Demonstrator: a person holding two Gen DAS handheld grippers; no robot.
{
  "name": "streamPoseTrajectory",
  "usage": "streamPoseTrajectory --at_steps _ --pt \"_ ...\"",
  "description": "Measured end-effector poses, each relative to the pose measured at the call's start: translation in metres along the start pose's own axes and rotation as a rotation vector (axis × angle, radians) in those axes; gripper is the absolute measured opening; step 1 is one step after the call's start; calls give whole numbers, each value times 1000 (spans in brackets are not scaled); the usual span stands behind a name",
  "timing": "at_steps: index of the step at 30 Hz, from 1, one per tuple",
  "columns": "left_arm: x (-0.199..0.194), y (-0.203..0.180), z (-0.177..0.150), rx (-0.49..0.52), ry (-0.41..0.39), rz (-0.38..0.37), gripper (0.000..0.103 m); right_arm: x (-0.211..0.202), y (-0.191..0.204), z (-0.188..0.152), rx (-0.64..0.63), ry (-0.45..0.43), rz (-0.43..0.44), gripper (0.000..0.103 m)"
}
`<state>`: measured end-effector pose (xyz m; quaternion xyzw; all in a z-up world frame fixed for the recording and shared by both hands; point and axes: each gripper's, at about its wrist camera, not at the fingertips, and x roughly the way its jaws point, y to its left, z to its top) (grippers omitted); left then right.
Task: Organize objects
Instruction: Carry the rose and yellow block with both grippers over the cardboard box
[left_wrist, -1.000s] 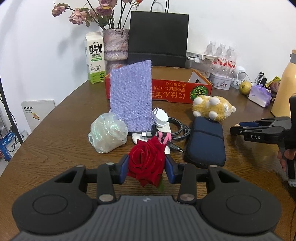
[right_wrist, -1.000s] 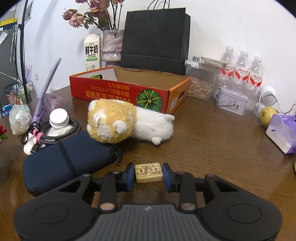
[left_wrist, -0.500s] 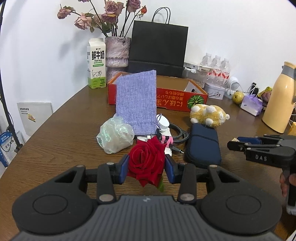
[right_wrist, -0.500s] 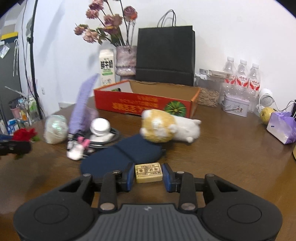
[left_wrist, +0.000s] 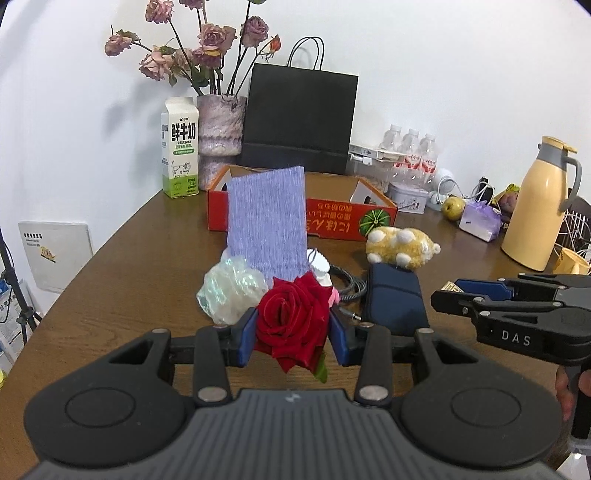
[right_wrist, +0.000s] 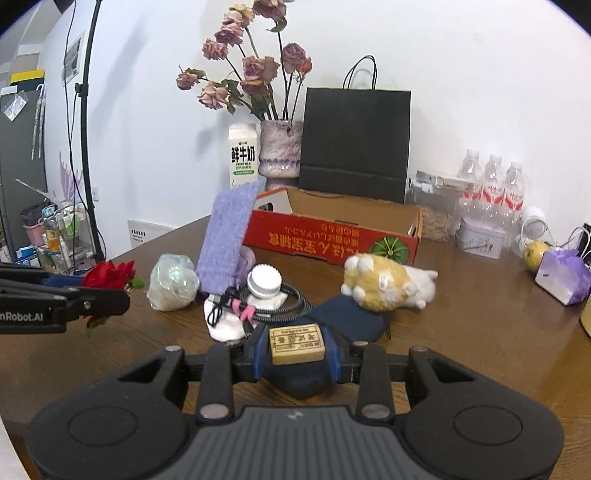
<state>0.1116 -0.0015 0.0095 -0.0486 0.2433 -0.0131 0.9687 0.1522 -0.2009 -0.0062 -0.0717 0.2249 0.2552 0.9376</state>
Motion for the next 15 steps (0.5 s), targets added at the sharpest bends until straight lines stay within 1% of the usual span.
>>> streamPoseTrajectory --at_steps 6,15 --pt "1 1 16 16 -25 -19 41 2 10 15 -14 -18 -6 31" --pt "10 -6 45 39 -57 -40 41 13 8 40 -19 -39 -11 31"
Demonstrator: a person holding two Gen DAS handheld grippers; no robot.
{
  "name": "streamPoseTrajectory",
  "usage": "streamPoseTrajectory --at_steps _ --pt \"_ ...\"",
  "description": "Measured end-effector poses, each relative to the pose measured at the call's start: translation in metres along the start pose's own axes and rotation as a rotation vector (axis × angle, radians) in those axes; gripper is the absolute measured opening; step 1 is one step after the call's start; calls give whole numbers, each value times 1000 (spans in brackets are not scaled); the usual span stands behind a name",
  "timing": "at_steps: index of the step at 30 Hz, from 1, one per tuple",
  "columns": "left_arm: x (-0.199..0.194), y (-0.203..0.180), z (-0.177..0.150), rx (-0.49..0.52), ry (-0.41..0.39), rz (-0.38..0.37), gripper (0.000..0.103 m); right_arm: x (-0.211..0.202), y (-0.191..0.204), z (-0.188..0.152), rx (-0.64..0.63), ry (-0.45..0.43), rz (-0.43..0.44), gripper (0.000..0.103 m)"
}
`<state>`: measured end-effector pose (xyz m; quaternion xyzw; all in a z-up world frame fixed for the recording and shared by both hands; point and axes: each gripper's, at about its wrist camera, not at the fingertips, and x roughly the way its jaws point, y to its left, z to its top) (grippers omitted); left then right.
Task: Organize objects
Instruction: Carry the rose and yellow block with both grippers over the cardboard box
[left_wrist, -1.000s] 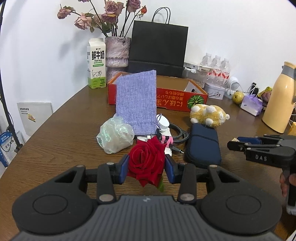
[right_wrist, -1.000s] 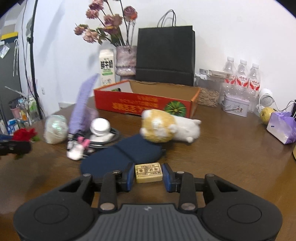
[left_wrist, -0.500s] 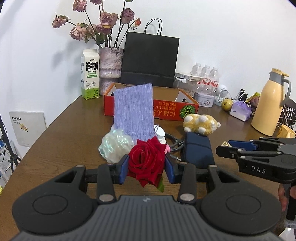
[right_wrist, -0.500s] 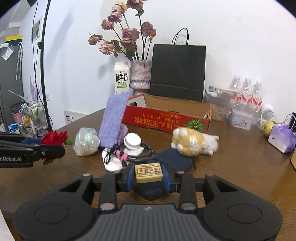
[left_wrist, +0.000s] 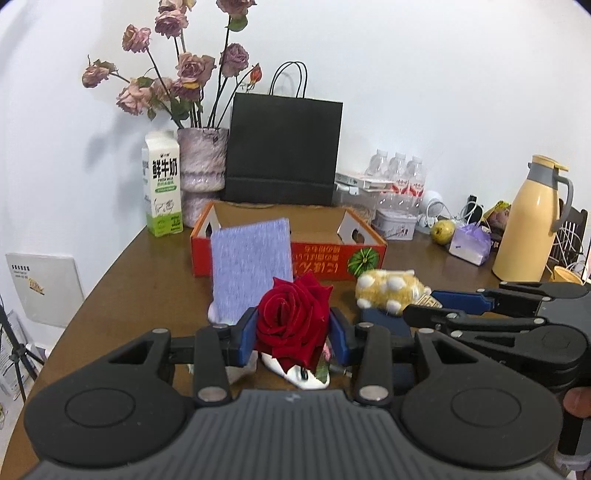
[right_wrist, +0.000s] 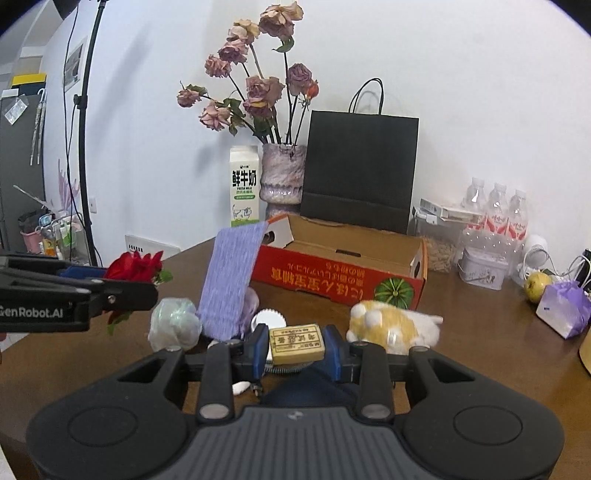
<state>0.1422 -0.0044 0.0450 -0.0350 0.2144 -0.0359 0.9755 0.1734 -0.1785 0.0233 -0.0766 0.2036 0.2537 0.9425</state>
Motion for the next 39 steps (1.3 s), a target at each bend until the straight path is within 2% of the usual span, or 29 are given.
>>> streamPoseTrajectory --at_steps 15,24,39 --pt "50 1 55 3 8 -5 41 43 -24 38 20 6 -9 31" --pt "102 3 92 2 31 -6 41 89 -46 65 26 23 -12 31" --pt "192 10 133 24 90 25 41 170 -80 106 16 48 -21 31"
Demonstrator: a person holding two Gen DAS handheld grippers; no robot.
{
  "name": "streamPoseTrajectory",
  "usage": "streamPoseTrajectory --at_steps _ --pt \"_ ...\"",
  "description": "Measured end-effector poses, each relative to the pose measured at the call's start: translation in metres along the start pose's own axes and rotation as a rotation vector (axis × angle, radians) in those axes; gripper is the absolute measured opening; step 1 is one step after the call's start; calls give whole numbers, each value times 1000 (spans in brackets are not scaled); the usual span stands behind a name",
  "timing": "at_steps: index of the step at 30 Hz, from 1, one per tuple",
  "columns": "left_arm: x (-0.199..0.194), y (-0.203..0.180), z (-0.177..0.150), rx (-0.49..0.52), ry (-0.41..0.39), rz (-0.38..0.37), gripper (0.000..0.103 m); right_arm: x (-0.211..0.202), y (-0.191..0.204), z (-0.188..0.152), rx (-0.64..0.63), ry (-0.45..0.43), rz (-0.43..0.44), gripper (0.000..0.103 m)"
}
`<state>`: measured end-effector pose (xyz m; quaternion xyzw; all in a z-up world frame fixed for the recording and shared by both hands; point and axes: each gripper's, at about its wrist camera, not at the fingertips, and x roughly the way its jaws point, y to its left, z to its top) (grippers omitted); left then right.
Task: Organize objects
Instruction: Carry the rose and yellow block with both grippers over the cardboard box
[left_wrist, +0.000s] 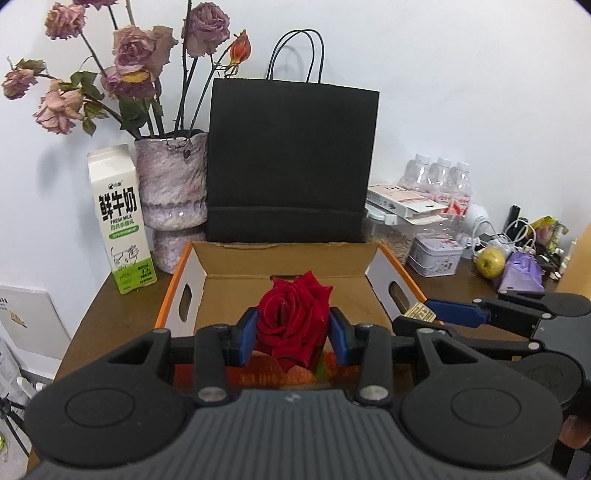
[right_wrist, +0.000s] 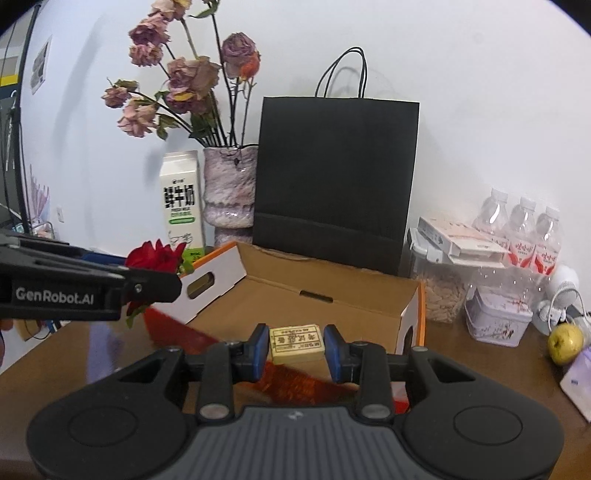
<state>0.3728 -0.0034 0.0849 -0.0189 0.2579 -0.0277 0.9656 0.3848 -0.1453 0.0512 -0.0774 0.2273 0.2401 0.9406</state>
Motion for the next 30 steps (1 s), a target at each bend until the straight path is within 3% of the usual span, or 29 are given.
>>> streamPoseTrajectory --at_steps 18,30 --pt "76 1 51 19 50 51 41 85 -36 43 -1 55 -24 31" --pt "150 7 71 -30 228 127 41 154 -44 47 2 243 -3 31"
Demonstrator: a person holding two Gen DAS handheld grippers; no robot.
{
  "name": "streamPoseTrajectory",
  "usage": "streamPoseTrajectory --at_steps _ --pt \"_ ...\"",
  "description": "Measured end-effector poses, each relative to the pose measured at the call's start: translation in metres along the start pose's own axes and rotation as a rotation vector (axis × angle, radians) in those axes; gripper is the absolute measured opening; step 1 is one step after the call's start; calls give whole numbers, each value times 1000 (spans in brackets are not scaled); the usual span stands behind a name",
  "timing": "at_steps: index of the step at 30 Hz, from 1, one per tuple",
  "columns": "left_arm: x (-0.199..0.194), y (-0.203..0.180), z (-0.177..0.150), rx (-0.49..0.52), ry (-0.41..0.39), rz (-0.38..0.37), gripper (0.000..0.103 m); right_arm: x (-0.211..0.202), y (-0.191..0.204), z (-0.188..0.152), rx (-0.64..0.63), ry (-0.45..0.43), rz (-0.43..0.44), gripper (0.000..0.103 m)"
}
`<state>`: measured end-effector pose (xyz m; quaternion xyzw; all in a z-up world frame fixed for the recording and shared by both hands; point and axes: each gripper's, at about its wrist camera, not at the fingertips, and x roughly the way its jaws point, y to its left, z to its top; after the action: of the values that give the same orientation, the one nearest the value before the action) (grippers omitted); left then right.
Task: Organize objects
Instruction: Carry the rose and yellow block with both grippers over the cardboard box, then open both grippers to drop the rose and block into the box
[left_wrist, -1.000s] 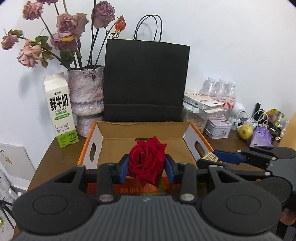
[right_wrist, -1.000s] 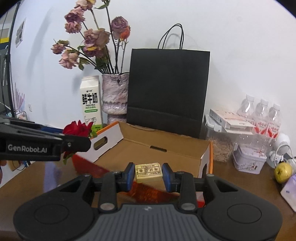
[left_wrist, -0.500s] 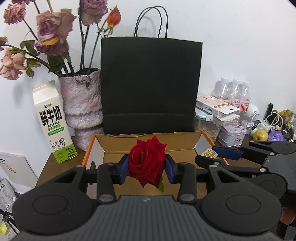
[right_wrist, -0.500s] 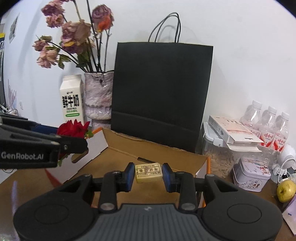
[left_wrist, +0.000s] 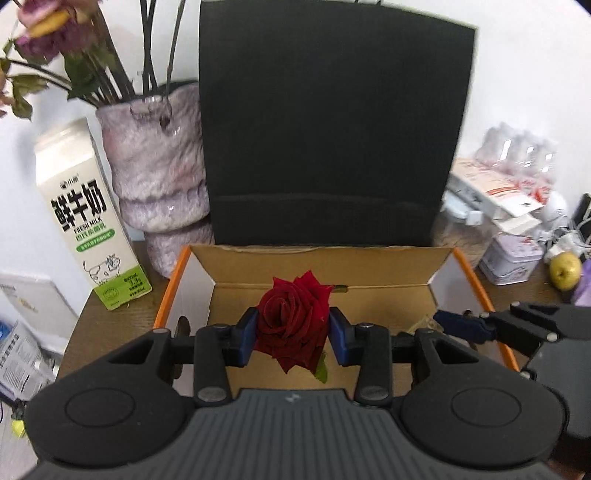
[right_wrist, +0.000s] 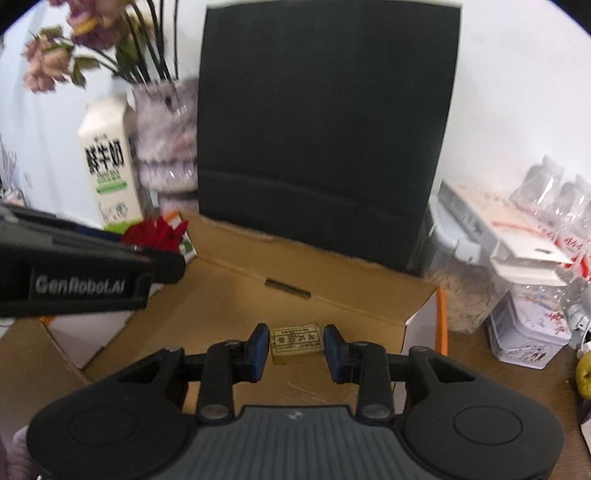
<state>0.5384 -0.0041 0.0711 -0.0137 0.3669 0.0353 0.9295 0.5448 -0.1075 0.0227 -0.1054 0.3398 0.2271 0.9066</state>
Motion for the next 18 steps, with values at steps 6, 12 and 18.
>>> streamPoseTrajectory --at_steps 6,12,18 --pt "30 2 6 -10 90 31 41 31 -1 2 21 99 -3 31" --pt "47 2 4 3 127 66 41 47 -2 1 15 152 -26 31" --pt "53 3 -1 19 145 89 82 53 -2 -3 11 190 -29 39"
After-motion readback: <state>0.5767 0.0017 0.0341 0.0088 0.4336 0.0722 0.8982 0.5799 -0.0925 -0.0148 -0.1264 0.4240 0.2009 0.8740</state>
